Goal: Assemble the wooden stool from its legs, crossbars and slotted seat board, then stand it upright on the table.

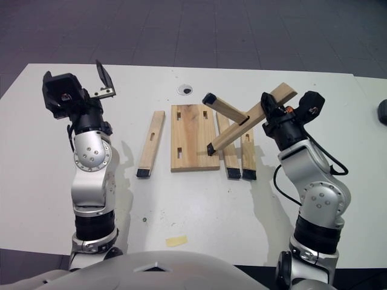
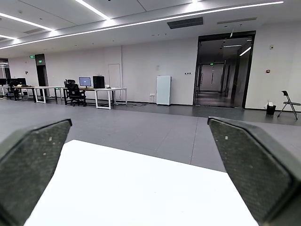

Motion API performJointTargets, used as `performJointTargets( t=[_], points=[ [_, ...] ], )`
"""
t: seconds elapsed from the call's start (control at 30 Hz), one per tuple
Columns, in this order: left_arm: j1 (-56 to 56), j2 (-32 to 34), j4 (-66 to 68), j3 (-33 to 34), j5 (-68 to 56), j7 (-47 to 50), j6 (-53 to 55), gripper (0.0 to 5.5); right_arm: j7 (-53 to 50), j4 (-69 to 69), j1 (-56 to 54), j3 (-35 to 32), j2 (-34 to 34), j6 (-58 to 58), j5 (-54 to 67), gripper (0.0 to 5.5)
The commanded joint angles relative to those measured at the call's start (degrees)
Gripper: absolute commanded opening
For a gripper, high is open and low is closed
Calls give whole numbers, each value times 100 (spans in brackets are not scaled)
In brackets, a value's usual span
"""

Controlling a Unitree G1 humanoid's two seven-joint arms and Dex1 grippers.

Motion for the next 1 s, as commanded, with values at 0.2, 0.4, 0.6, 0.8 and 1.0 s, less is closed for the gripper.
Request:
performJointTargets(
  t=[0.2,0.4,0.6,0.8,1.0],
  points=[
    [-79,-243,92,6,5,34,-96,540,-59,196,-309,252,-216,148,-896,109],
    [-42,-270,105,-20,68,121,-146,540,221,-50,-287,616,-385,196,-1461,109],
    [-36,-267,94,-53,77,183,-178,540,1258,21,402,1070,-733,-250,-2405,109],
    [-67,-262,117,-51,69,235,-214,540,2162,484,1057,1378,-909,-803,-3112,109],
    [-161,-236,199,-76,50,225,-253,540,2428,771,1039,1841,-990,-632,-3494,110]
  ],
)
